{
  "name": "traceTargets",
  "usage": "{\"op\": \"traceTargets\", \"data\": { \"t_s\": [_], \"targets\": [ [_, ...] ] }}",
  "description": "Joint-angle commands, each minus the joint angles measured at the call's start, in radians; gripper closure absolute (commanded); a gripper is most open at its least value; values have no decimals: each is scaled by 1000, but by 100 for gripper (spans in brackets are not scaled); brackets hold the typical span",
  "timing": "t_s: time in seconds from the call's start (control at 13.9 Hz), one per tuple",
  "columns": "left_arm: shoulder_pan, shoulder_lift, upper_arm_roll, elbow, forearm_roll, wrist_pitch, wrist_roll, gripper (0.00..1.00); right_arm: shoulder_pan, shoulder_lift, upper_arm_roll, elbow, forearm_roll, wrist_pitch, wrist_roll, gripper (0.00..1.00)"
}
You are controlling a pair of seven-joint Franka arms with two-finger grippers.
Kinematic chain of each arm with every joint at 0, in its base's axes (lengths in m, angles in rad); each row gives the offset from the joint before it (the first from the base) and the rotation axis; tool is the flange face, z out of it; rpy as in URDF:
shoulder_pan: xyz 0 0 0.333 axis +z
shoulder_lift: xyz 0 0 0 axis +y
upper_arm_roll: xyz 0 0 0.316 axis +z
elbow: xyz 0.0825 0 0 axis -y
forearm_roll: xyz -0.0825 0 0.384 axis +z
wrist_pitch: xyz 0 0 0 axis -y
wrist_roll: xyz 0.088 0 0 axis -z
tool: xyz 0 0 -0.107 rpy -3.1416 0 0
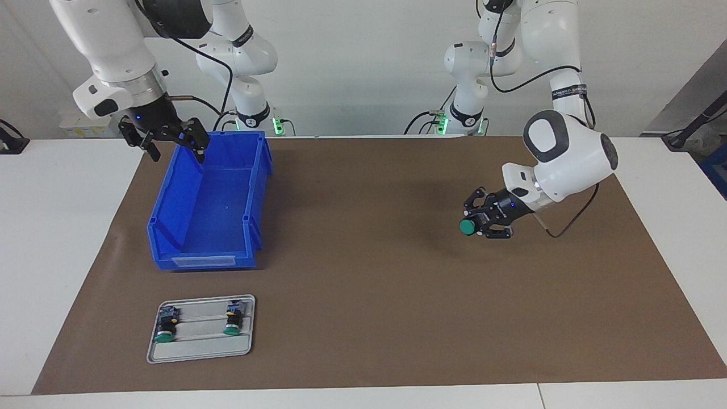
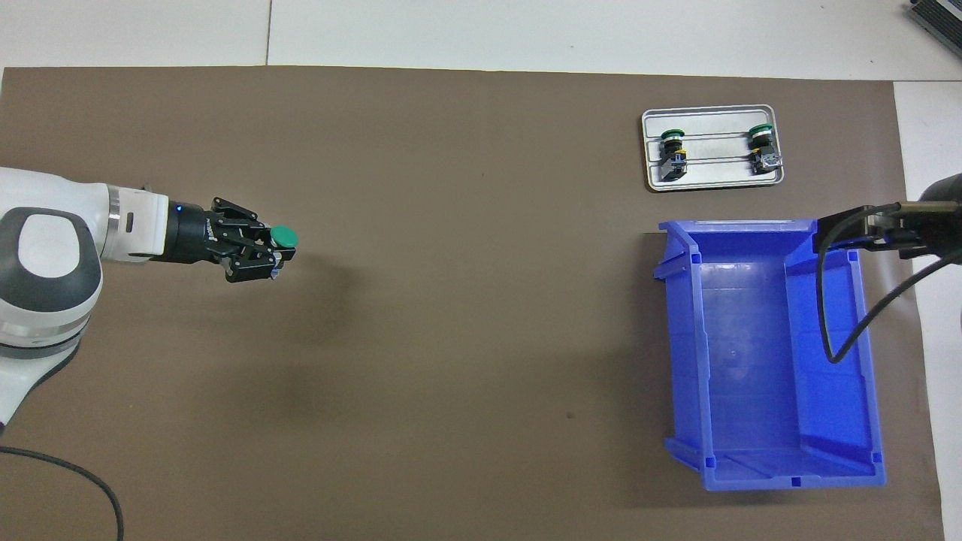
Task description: Place and press button with both arms
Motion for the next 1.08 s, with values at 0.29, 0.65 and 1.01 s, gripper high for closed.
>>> {"op": "traceTargets", "data": {
  "t_s": [0.29,0.65,1.01],
  "targets": [
    [81,-114,-8,-281,-410,30,347,86,7,-21,9,-23,-11,29,34,0],
    [85,-108,-10,-393,-596,-7,539,82,7,-21,9,-30,-11,29,100,0],
    [27,-110,-14,-410,-697,23,549,81,7,-23,9,-30,-12,29,101,0]
  ]
}}
